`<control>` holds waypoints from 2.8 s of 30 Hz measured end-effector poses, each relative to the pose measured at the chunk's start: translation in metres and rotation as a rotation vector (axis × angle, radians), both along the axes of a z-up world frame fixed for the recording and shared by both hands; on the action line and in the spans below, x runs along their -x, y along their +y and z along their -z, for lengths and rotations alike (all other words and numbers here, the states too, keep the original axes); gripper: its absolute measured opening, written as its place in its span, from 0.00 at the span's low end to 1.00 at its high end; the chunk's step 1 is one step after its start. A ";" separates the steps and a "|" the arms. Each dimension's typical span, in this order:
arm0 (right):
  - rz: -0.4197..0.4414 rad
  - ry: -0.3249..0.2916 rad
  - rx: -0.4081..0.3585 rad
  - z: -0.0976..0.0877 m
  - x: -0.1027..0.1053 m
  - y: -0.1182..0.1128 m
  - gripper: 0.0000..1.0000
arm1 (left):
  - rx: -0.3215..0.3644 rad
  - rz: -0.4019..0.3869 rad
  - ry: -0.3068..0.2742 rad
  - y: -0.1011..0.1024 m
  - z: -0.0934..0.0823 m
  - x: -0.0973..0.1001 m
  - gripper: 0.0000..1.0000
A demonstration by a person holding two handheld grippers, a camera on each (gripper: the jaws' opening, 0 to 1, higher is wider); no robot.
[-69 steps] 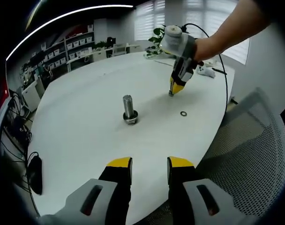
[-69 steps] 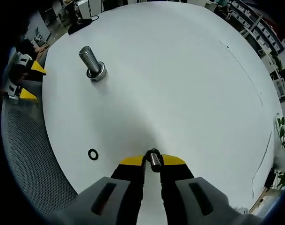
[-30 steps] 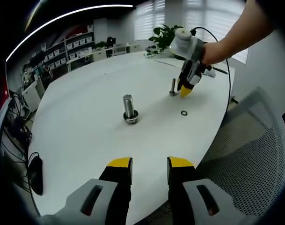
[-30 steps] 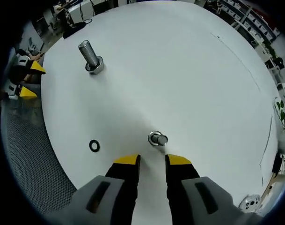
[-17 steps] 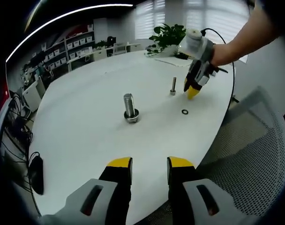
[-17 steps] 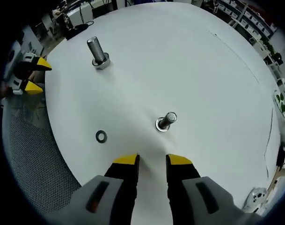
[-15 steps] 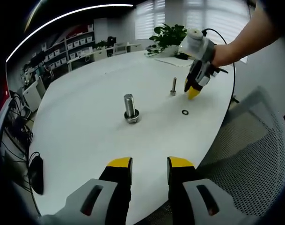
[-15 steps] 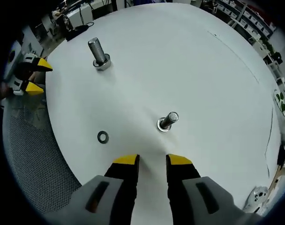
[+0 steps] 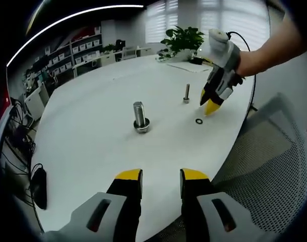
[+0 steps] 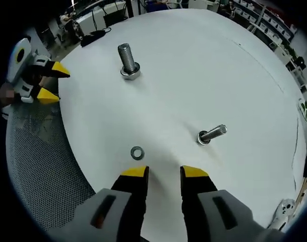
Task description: Place the washer onto the threaded stud by aligning its center hole with the stud, sliding it down to the base, and recovering from edge contact or off-axis alignment until the washer reaches the visible bottom stop.
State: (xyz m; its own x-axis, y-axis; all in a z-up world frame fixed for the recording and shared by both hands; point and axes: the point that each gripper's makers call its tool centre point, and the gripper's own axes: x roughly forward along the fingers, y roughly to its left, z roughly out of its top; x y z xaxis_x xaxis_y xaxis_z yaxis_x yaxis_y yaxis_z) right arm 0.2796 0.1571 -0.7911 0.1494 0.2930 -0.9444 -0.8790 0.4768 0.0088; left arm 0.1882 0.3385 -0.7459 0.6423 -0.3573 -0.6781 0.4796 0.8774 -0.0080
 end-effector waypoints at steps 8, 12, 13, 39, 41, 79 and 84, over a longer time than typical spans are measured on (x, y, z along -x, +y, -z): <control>-0.020 0.011 0.002 0.003 0.011 0.007 0.29 | -0.001 0.005 -0.006 -0.001 -0.001 0.001 0.28; -0.046 0.006 0.006 0.003 0.014 0.014 0.29 | -0.001 0.001 -0.005 -0.001 -0.001 0.001 0.28; -0.053 0.007 0.009 0.005 0.015 0.015 0.29 | 0.000 0.000 -0.004 0.000 0.000 0.001 0.28; -0.189 0.004 0.060 0.009 0.014 0.033 0.20 | -0.004 0.000 -0.006 0.001 -0.002 0.000 0.28; -0.187 0.016 0.070 0.010 0.012 0.032 0.19 | 0.002 0.001 -0.007 0.000 -0.002 0.000 0.28; -0.221 0.015 0.058 0.010 0.016 0.032 0.20 | 0.001 0.009 -0.004 -0.001 -0.001 0.001 0.27; -0.219 0.005 0.035 0.010 0.015 0.031 0.21 | 0.000 0.012 -0.005 -0.001 -0.001 0.001 0.27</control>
State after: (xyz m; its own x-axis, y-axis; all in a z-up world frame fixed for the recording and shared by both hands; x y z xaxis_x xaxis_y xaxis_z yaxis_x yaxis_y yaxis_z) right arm 0.2642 0.1879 -0.8011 0.0810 0.2847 -0.9552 -0.9614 0.2750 0.0005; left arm 0.1874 0.3376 -0.7449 0.6413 -0.3656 -0.6746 0.4905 0.8714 -0.0060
